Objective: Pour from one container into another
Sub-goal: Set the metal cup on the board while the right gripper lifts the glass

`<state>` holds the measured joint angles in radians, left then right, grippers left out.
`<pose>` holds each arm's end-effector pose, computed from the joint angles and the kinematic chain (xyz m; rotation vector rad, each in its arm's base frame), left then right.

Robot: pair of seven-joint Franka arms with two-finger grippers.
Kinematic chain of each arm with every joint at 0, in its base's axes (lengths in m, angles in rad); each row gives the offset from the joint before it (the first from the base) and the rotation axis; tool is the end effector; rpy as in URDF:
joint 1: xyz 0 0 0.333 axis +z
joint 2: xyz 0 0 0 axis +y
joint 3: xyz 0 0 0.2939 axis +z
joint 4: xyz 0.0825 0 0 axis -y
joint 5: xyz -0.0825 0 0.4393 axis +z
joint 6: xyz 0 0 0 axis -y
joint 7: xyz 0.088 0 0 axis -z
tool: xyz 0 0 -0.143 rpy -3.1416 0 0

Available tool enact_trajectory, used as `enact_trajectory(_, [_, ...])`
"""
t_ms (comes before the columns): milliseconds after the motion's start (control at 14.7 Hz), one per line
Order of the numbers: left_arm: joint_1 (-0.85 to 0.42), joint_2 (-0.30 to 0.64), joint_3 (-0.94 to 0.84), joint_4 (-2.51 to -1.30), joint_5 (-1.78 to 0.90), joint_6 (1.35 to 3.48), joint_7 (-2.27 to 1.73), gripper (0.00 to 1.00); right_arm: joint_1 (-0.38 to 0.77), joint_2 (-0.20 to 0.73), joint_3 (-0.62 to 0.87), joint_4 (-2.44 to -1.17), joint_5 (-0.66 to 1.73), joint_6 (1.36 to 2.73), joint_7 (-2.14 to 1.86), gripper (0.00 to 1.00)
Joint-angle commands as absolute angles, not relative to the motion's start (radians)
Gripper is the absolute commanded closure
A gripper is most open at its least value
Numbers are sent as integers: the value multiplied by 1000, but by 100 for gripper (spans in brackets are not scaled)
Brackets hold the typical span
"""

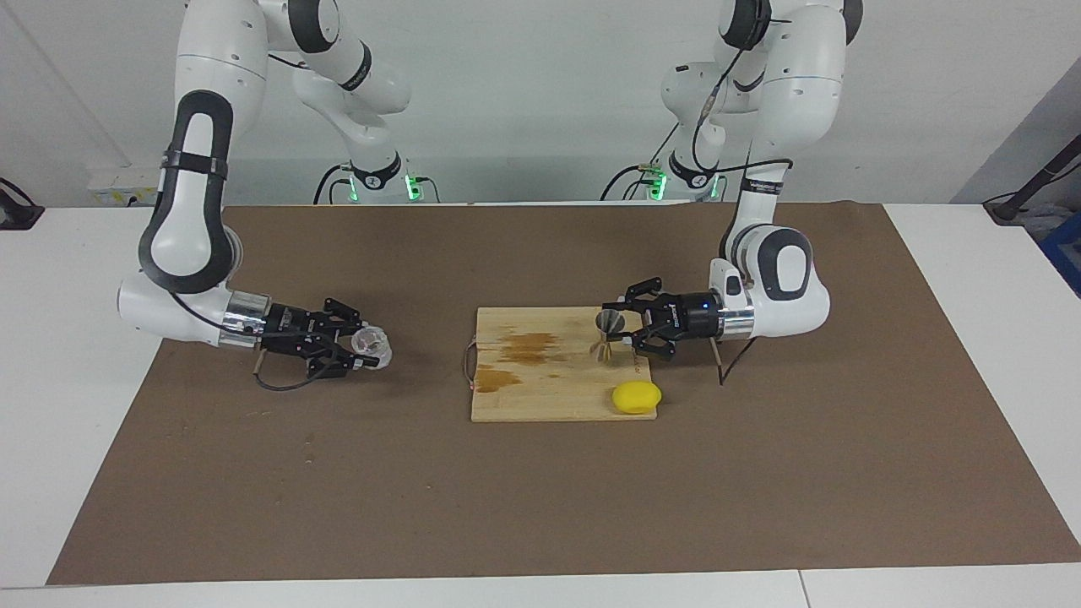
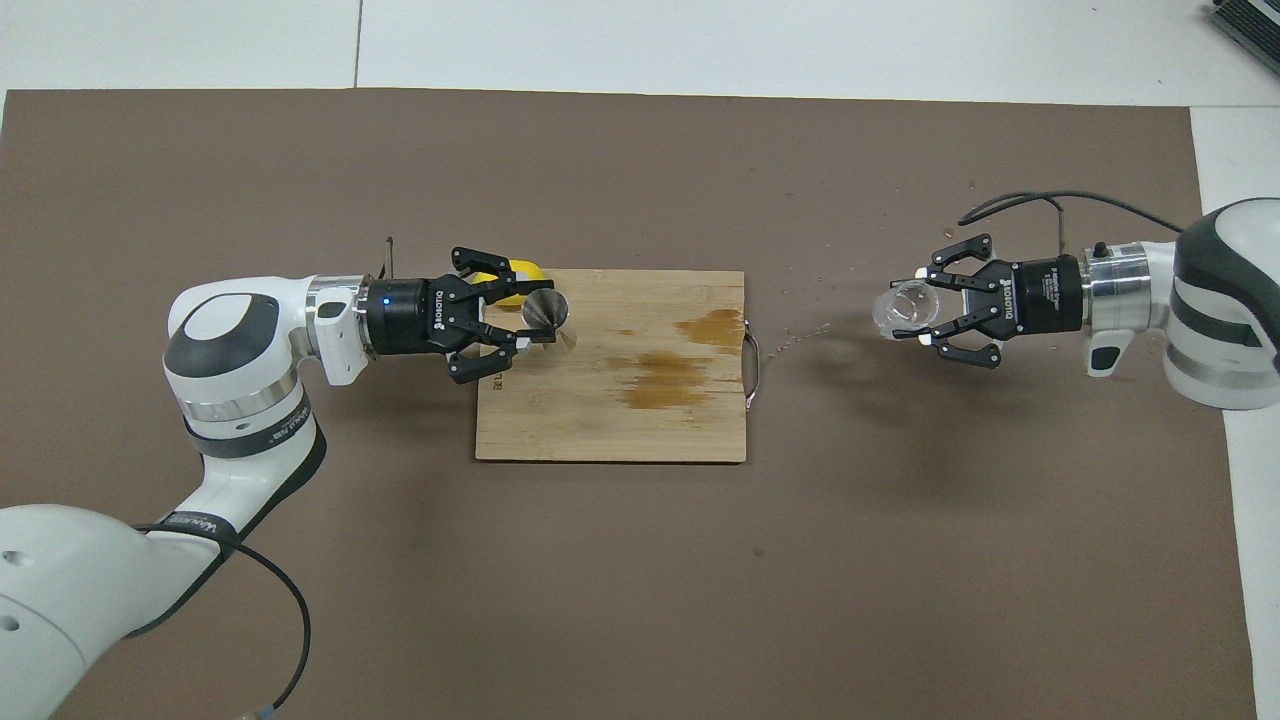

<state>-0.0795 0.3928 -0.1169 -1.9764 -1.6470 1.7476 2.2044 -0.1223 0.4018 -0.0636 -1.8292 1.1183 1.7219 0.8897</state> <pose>0.6042 -0.2458 0.2497 1.3014 -1.1077 1.0630 0.6498 -0.0036 0.2538 -1.5434 1.5456 0.9296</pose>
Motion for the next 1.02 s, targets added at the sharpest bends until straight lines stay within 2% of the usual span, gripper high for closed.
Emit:
enact_trajectory(0, [-138,345,-103,-2048,-1727,1831,2253,51,-109,376,-66,-1819,1149,1736,960,100])
enact_trajectory(544, [-201,331,-101,-2120,-1850,1893,2426,51,-48,356,-69,-1829,1143,1746,974,100])
enact_trajectory(952, [-201,351,-101,-2143,-1859,1884,2513,51,-3,347,-68,-1830,1135,1827,985,100])
